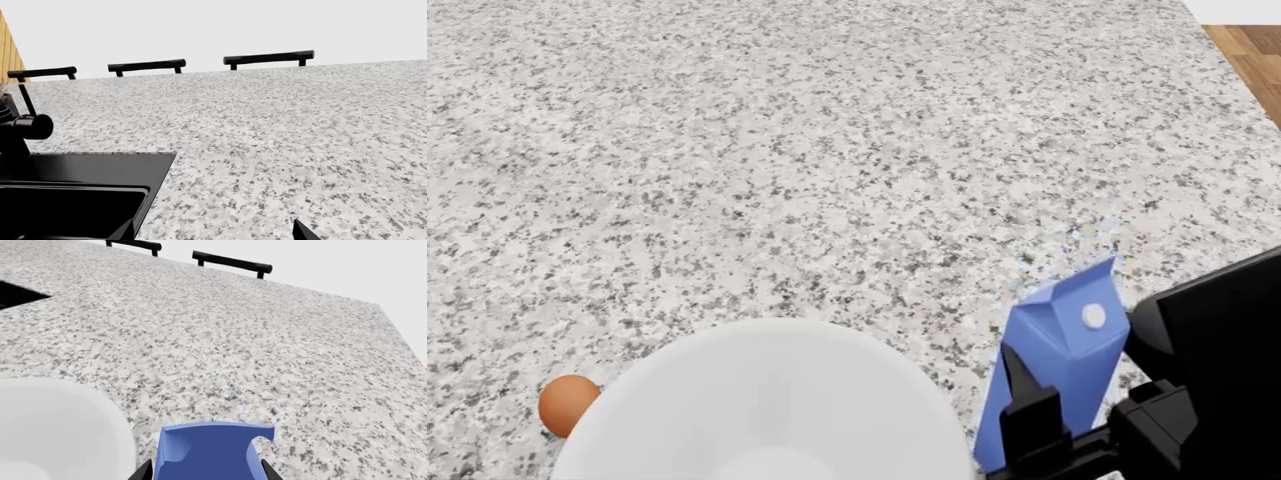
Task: Place the eggs and milk next to the bowl.
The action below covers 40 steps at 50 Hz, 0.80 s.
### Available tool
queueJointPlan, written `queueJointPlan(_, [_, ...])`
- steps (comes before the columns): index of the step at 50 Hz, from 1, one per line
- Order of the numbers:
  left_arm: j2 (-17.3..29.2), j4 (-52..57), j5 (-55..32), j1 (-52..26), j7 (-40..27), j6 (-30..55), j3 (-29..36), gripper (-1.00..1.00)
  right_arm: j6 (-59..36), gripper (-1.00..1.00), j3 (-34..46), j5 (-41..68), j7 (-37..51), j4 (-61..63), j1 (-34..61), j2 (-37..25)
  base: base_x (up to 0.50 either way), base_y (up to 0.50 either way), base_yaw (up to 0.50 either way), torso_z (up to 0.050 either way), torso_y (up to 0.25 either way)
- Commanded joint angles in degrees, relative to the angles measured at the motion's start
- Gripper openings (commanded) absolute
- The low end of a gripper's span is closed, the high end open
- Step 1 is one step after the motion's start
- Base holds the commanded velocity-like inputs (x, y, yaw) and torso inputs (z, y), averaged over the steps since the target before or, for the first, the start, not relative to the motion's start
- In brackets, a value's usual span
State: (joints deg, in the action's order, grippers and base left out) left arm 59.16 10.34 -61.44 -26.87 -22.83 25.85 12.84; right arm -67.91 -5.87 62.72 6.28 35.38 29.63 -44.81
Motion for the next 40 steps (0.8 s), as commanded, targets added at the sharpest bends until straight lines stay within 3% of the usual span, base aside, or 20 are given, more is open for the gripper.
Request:
queueJointPlan(1, [-1.09, -0.62, 1.18, 0.03, 1.46, -0.05, -0.97, 1.0, 1.85, -1.0, -1.19, -3.67, -2.48, 0.84, -2.14, 0.86, 0.0, 0.0, 0.0, 0.015, 0.0])
queueJointPlan(40, [-1.07, -0.63, 1.08, -0.14, 1.91, 0.46, -0.94, 1.0, 6.81, -1.0, -0.88, -6.5, -4.36, 0.02, -8.63, 1.05, 0.0, 0.0, 0.0, 0.0, 0.001])
